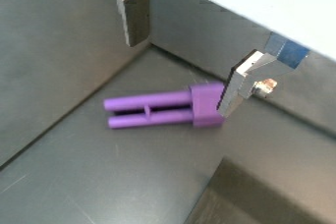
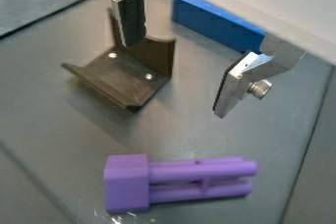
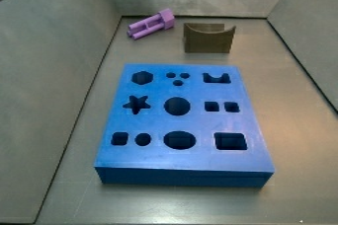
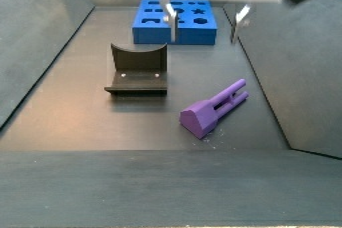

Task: Pick up the 3 prong object. Move up. Rotate the 3 prong object. Place the 3 prong object on the fixture. Regrasp the 3 prong object. Move to above the board. Insert the 3 prong object.
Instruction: Pick up the 3 prong object.

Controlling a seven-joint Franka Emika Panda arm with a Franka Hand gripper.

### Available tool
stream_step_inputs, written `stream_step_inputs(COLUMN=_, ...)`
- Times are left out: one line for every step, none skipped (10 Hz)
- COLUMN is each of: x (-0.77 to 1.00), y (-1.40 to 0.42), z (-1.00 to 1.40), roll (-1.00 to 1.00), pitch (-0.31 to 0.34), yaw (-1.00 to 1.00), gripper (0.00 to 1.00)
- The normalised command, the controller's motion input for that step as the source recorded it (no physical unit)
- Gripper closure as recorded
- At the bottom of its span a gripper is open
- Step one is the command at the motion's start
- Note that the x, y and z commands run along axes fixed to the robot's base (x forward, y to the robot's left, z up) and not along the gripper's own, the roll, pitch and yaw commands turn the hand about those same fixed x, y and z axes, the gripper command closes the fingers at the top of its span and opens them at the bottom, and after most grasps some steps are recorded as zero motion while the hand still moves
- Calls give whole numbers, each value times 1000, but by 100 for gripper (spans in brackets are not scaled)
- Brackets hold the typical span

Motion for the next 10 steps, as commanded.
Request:
stream_step_inputs(x=0, y=0, z=-417, roll=-104, pitch=-327, yaw=-877, gripper=0)
stream_step_inputs(x=0, y=0, z=-417, roll=-100, pitch=-324, yaw=-877, gripper=0)
stream_step_inputs(x=0, y=54, z=-411, roll=0, pitch=-271, yaw=-826, gripper=0)
stream_step_inputs(x=-91, y=271, z=-637, roll=14, pitch=-157, yaw=-717, gripper=0)
stream_step_inputs(x=-100, y=394, z=-846, roll=27, pitch=-36, yaw=-626, gripper=0)
stream_step_inputs(x=-83, y=391, z=-851, roll=87, pitch=0, yaw=-591, gripper=0)
stream_step_inputs(x=-34, y=320, z=-640, roll=86, pitch=0, yaw=-629, gripper=0)
stream_step_inputs(x=0, y=37, z=-569, roll=0, pitch=-77, yaw=-777, gripper=0)
stream_step_inputs(x=-46, y=20, z=-534, roll=0, pitch=-107, yaw=-723, gripper=0)
stream_step_inputs(x=-157, y=29, z=-403, roll=0, pitch=-80, yaw=-586, gripper=0)
